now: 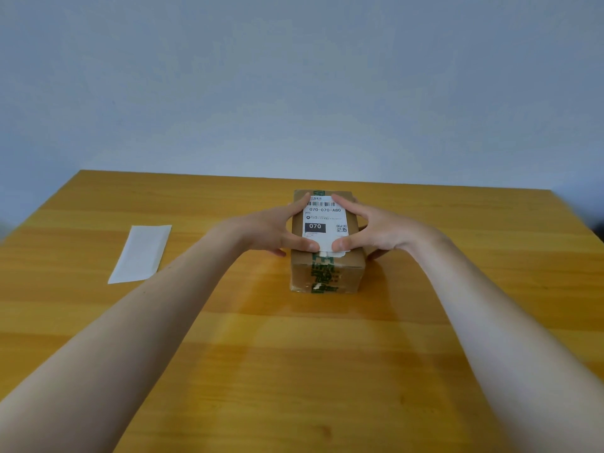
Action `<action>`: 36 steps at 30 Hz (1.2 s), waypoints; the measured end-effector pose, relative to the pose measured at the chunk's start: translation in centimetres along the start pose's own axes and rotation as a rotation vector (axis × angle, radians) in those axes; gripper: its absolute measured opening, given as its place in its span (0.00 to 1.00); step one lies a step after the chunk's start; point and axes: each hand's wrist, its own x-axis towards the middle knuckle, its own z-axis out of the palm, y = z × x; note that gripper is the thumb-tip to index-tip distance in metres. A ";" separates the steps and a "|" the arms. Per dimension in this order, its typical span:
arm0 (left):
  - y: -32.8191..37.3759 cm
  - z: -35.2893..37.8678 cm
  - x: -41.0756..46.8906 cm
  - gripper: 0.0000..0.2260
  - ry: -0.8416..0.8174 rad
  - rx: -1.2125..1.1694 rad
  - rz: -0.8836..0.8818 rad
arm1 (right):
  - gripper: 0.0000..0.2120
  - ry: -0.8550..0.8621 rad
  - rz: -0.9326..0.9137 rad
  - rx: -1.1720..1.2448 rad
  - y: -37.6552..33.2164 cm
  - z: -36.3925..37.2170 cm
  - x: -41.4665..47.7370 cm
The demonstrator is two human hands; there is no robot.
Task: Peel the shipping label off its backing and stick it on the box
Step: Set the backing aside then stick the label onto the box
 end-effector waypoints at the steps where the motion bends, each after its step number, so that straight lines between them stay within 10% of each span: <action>1: 0.0 -0.1 0.0 0.51 -0.010 -0.008 -0.004 | 0.61 -0.012 0.009 0.003 0.1 -0.1 0.1; 36: -2.1 -1.3 0.3 0.55 -0.165 -0.265 0.037 | 0.63 -0.114 -0.141 0.386 3.7 1.0 -0.1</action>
